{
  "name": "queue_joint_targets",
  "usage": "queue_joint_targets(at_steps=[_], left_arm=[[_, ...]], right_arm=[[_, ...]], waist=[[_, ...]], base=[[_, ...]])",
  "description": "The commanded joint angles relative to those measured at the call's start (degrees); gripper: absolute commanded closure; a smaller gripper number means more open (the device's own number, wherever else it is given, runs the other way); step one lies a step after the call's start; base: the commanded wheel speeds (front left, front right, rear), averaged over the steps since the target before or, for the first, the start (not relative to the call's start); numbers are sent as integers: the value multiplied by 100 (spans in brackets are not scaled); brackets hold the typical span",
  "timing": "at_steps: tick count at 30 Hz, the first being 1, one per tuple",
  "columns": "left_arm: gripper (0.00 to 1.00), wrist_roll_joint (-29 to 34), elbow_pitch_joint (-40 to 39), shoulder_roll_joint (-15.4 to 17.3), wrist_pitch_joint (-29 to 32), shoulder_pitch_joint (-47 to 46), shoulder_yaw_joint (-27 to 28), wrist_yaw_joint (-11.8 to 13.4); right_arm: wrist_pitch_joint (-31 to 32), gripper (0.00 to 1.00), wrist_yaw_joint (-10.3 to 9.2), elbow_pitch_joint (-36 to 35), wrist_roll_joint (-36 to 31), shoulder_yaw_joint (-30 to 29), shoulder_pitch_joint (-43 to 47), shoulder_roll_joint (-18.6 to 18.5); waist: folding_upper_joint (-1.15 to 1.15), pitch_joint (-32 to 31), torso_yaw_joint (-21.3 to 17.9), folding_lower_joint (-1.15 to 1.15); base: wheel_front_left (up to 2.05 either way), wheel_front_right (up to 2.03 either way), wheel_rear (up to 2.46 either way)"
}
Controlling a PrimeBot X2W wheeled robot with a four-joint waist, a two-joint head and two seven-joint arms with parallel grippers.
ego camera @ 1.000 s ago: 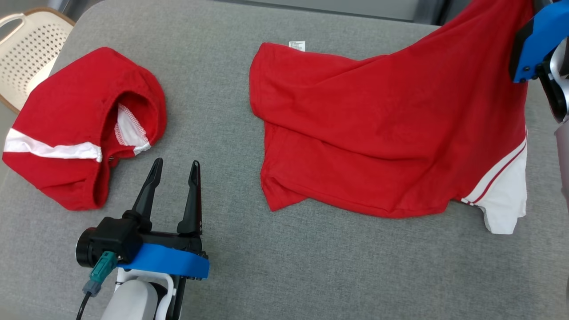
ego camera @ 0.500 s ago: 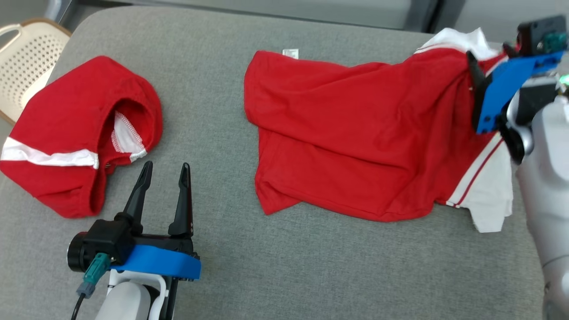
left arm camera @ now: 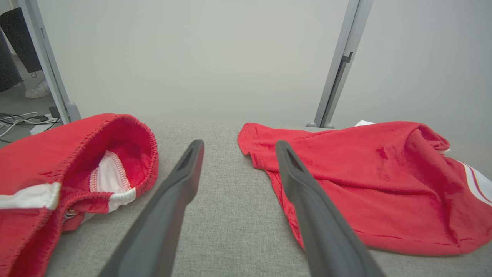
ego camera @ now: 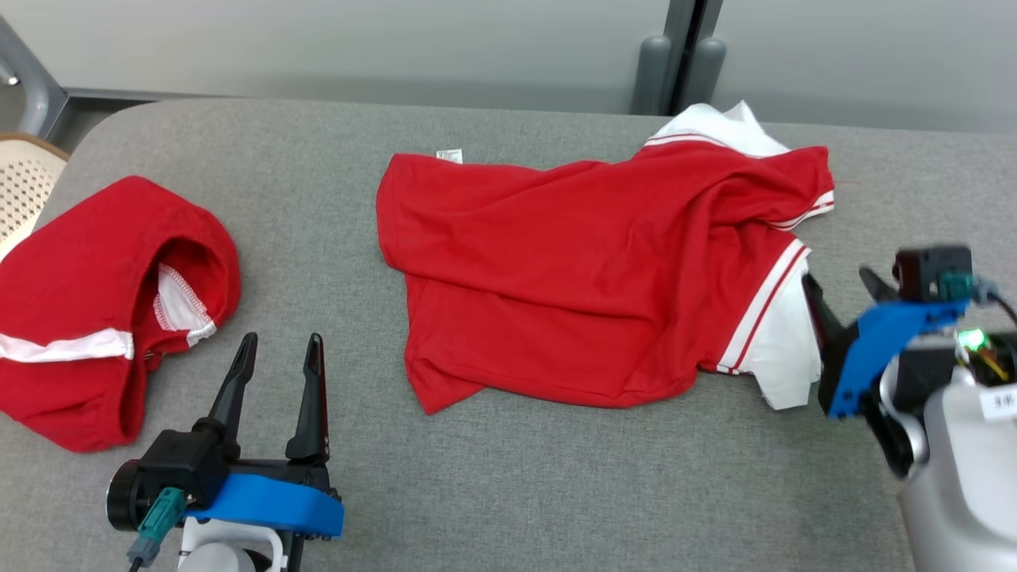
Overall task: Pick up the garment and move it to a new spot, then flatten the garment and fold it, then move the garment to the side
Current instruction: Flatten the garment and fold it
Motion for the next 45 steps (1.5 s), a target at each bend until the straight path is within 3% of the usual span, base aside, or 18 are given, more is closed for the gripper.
queue_joint_targets(at_steps=[1, 8, 12, 32, 33, 35, 39, 45], left_arm=[[0, -31, -39, 48, 21, 66, 10, 34], [0, -74, -127, 93, 51, 165, 4, 55], [0, -55, -161, 138, 96, 140, -39, 28], [0, -167, -131, 138, 58, 20, -103, 50], [0, -173, -131, 140, 54, 19, -101, 56], [0, -181, -131, 144, 50, 22, -99, 69], [0, -191, -128, 154, 41, 79, -83, 97], [0, -232, -168, 184, 25, 200, -43, 159]], right_arm=[[152, 0, 1, -435, -166, -212, 541, 101], [679, 0, 1, -1477, -598, -675, 1572, 529], [906, 0, 1, -1665, -996, -835, 1707, 632], [1027, 0, 2, -413, -1402, -947, 939, 765], [1069, 10, 2, -352, -1397, -939, 936, 771], [1090, 98, 2, -267, -1344, -961, 944, 782], [1018, 100, 0, -389, -1186, -1106, 1090, 770], [805, 100, 1, -1155, -971, -1323, 1450, 783]], waist=[[0, -126, -82, 1], [0, -153, -143, 1], [0, -126, -144, 1], [0, 4, 201, 1], [0, 5, 213, 1], [0, 1, 234, 1], [0, -35, 239, 1], [0, -137, 100, 1]], base=[[0, 0, 0], [0, 0, 0], [0, 0, 0], [0, 0, 0], [0, 0, 0], [0, 0, 0], [0, 0, 0], [0, 0, 0]])
